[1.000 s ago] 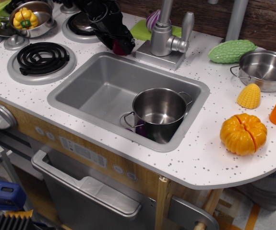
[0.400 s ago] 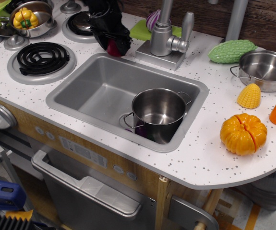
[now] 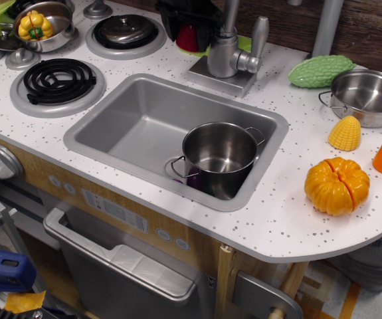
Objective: Put sweet potato in pot which is in sink
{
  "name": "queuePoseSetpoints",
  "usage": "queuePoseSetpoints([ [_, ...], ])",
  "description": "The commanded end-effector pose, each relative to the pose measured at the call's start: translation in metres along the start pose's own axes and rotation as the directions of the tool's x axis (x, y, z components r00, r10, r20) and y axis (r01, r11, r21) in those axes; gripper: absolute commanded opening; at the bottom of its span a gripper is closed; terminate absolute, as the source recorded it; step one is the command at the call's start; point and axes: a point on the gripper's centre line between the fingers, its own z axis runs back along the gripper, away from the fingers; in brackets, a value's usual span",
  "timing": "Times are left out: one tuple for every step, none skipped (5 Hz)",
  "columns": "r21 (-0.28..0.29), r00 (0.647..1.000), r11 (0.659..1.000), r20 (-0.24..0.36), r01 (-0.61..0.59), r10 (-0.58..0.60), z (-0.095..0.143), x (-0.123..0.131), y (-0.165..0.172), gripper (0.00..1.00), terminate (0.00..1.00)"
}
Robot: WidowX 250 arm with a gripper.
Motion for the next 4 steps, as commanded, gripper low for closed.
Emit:
queuePoseSetpoints([
  [-0.006, 0.977, 0.982, 0.094, -0.189, 0.189, 0.035, -0.002, -0.017, 0.0, 0.0],
  [0.033, 0.961, 0.966, 0.117, -0.258, 0.252, 0.032, -0.022, -0.039, 0.0, 0.0],
  [0.009, 0.94, 0.944, 0.094, -0.331, 0.329, 0.042, -0.038, -0.059, 0.0, 0.0],
  [-0.024, 0.904, 0.906, 0.055, -0.422, 0.423, 0.043, -0.052, -0.081, 0.0, 0.0],
])
